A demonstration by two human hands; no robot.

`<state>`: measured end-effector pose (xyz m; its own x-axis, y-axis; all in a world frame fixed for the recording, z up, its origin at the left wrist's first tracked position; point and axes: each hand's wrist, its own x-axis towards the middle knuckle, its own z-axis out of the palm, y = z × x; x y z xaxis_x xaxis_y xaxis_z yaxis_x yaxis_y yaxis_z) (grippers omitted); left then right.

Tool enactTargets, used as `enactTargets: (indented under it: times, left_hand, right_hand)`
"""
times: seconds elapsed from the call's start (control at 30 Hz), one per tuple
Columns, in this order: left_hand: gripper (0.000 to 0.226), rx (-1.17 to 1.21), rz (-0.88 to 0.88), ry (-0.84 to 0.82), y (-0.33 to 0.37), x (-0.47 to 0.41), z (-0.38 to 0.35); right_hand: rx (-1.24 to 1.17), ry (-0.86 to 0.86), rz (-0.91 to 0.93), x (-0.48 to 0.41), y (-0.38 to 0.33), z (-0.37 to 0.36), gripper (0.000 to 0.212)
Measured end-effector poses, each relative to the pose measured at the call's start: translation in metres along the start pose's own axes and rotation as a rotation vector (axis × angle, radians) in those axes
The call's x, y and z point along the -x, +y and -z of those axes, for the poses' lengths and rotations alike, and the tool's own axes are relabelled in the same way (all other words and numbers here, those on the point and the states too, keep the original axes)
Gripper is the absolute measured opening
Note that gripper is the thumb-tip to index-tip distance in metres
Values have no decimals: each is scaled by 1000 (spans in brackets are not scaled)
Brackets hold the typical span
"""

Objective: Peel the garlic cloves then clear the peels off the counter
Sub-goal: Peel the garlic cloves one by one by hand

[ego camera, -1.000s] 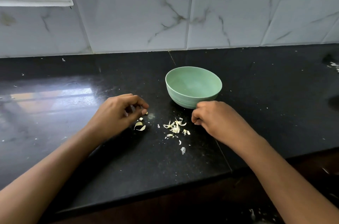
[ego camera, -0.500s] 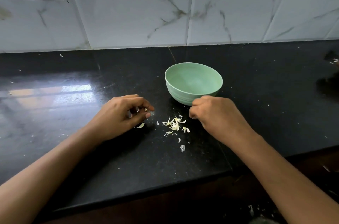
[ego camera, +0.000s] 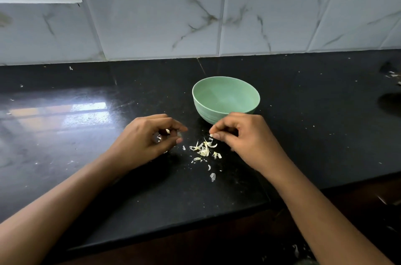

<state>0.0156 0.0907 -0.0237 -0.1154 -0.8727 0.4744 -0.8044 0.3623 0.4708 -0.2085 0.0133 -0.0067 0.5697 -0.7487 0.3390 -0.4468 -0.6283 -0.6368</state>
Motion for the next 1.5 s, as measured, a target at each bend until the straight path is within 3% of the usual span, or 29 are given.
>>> enactTargets:
  times: [0.1,0.3,0.43,0.63,0.83,1.03,1.13,1.5]
  left_hand:
    - [25,147,19,43,14,-3,-5]
    - [21,246,53,155,39,-7,-10]
    - [17,397,169,215,50,-15,-14]
    - [14,434,98,292,49,-20,-23]
    - [11,298,24,348,41,-15,-24]
    - [10,101,-47,332,34,-12,-24]
    - [21,-7,-63,332,31,-12,-25]
    - [16,-177,-161,282,30,-13,-25]
  right_hand:
    - [-733,-76,-261,4,-19,-4,14]
    - [-1226,-143,-415,3,-23,-11,16]
    - [-1249,-129,-407,0,-17,-11,14]
    - [-1294,-105,-380,-6,-11,-13,14]
    - [-1163,-110,-310,-3,-13,-19,6]
    - [-984,30,-245,-1,-12,-24,9]
    - [-918,60,-257,0,-12,-28,6]
    - [-937,-6,-347,0,-9,-25,14]
